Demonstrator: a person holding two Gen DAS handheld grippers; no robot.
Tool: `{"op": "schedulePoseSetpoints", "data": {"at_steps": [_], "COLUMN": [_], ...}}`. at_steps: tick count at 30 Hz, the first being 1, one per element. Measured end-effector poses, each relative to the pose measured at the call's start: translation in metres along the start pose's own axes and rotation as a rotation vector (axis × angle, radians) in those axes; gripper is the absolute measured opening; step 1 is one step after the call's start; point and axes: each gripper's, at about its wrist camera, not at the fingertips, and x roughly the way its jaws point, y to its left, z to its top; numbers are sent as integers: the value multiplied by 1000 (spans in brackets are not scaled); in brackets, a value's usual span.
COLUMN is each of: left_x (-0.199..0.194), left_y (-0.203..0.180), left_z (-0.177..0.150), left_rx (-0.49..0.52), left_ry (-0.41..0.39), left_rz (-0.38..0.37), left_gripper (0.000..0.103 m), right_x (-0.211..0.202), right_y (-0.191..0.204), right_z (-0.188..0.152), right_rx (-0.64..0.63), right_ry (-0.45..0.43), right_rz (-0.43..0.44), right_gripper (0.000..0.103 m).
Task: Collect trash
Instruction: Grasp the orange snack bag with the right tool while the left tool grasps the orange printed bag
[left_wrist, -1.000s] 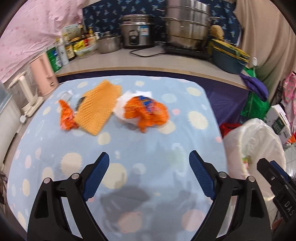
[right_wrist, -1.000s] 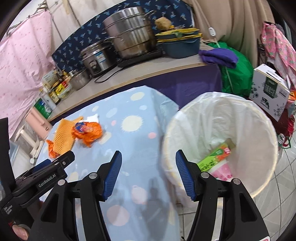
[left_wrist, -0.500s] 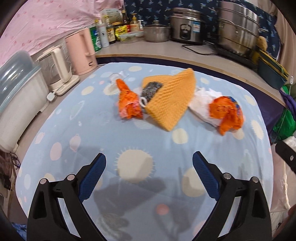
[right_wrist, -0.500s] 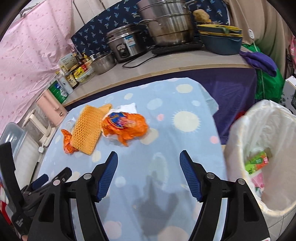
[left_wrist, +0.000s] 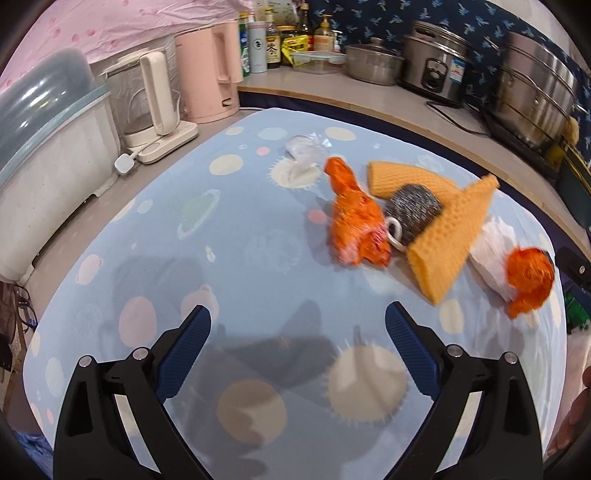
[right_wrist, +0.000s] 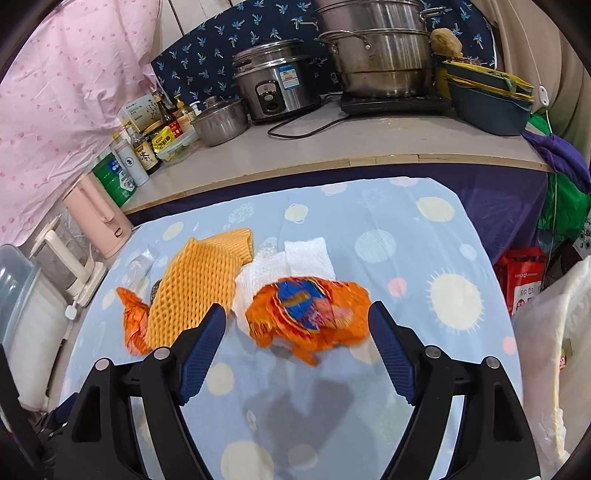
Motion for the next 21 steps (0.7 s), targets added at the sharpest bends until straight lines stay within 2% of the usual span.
{"op": "schedulePoseSetpoints", "data": {"at_steps": [6, 10, 14, 19, 21], "left_x": [17, 29, 44, 58, 62], "left_y": [15, 9, -4, -15, -17], "left_z": [21, 33, 43, 52, 54], "left_rx": [-59, -64, -38, -26, -26], "left_ry": [11, 25, 32, 14, 13], "left_rz": [-60, -109, -133, -133, -141], "left_gripper": [92, 93, 93, 92, 86], "right_x": [26, 34, 32, 23, 16], "right_y": [6, 3, -2, -9, -14], "right_z": [-4, -9, -12, -18, -20], "right_rx": [-17, -30, -24, -30, -20], "right_ry": [45, 68, 65, 50, 43], "right_rz": [-35, -48, -30, -19, -9], "right_gripper": [76, 58, 46, 39, 39]}}
